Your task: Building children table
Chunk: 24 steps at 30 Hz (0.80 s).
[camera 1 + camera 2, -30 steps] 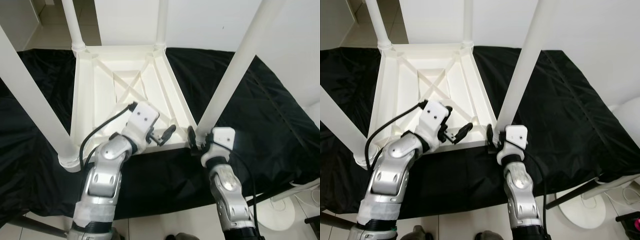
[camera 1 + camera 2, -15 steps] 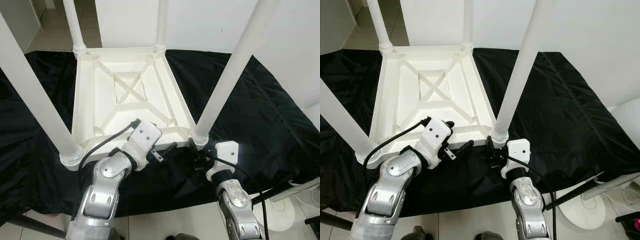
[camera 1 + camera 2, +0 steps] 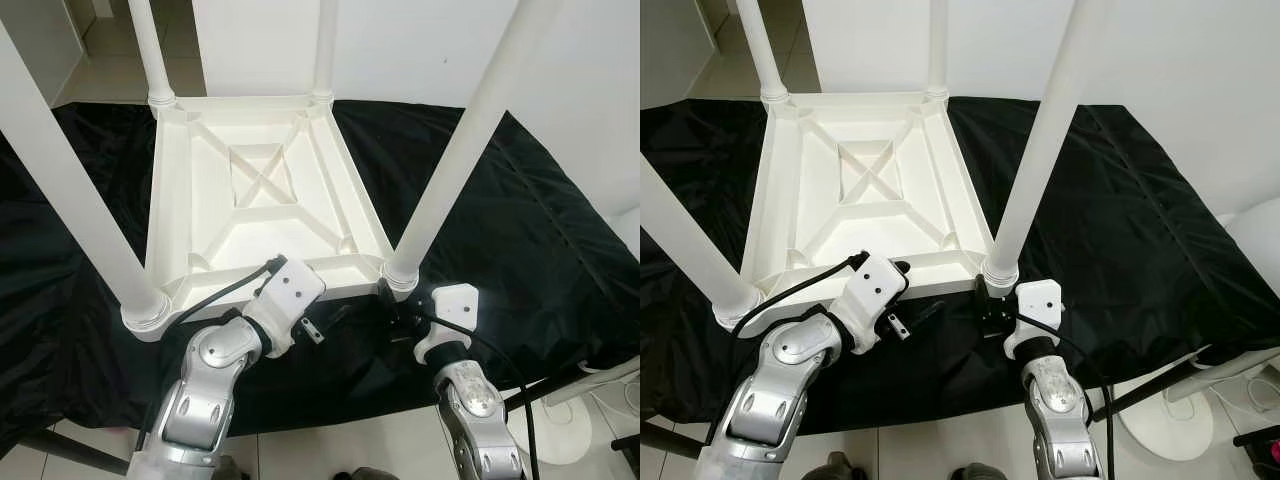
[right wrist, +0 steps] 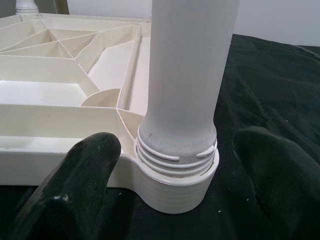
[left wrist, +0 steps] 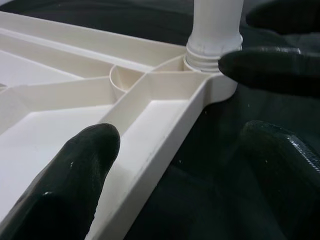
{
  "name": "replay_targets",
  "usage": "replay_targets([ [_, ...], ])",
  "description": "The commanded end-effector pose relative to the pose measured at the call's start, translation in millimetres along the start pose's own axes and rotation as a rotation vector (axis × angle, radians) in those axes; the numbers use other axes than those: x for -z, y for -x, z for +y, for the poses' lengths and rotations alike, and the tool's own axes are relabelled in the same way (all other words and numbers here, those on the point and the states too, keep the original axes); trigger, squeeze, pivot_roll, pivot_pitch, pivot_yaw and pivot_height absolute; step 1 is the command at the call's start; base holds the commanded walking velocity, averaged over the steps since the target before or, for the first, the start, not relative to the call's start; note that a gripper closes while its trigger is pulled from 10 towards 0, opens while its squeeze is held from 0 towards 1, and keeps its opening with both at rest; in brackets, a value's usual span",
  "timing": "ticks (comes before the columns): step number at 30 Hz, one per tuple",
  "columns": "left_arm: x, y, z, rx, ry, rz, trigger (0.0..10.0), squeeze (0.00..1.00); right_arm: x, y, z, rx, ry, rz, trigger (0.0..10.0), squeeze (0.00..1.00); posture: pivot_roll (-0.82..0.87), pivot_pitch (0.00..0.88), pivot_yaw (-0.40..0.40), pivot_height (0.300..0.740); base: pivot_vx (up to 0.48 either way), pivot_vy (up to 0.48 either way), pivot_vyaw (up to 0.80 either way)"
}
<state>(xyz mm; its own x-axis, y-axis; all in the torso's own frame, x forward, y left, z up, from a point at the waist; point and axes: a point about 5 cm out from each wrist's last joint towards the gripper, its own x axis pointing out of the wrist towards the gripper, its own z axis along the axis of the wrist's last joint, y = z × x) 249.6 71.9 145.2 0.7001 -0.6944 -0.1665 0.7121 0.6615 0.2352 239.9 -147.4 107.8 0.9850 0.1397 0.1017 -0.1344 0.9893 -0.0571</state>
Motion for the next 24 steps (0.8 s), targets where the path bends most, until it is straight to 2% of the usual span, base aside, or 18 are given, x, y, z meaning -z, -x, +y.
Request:
replay_targets([
  [1, -1.1, -1.0, 6.2, -0.103, -0.001, 0.01, 10.0, 0.0, 2.6, 2.6, -4.2, 0.018, -0.001, 0.007, 10.0, 1.0, -0.03, 0.0, -0.039, 0.74, 0.0, 0.0, 0.0],
  [6, -0.1, -2.1, 11.2, -0.154, 0.0, 0.022, 10.0, 0.0, 5.1, 6.4, -9.3, 0.054, 0.01, 0.016, 10.0, 1.0, -0.03, 0.001, -0.038, 0.74, 0.0, 0.0, 0.0],
  [7, 2.8, -2.1, 11.4, -0.15, -0.014, 0.039, 10.0, 0.0, 6.3, 6.8, -12.1, 0.069, 0.016, 0.021, 10.0, 0.0, -0.03, 0.001, -0.037, 0.74, 0.0, 0.0, 0.0],
  [13, 12.2, -2.8, 10.4, -0.132, -0.062, 0.101, 10.0, 0.0, 9.4, 6.1, -11.6, 0.052, 0.02, 0.035, 10.0, 0.0, -0.03, 0.0, -0.032, 0.74, 0.0, 0.0, 0.0],
  [17, 14.8, -3.7, 12.4, -0.144, -0.06, 0.124, 10.0, 0.0, 9.6, 5.3, -10.9, 0.046, 0.021, 0.035, 10.0, 0.0, -0.03, 0.0, -0.032, 0.74, 0.0, 0.0, 0.0],
  [22, 25.4, -6.0, 24.3, -0.237, -0.066, 0.212, 10.0, 0.0, 8.8, 2.8, -9.4, 0.034, 0.017, 0.032, 10.0, 0.0, -0.04, 0.0, -0.031, 0.74, 0.0, 0.0, 0.0],
  [24, 32.0, -4.4, 37.4, -0.326, -0.068, 0.265, 10.0, 0.0, 7.8, 0.9, -9.4, 0.035, 0.017, 0.028, 10.0, 0.0, -0.04, 0.006, -0.033, 0.74, 0.0, 0.0, 0.0],
])
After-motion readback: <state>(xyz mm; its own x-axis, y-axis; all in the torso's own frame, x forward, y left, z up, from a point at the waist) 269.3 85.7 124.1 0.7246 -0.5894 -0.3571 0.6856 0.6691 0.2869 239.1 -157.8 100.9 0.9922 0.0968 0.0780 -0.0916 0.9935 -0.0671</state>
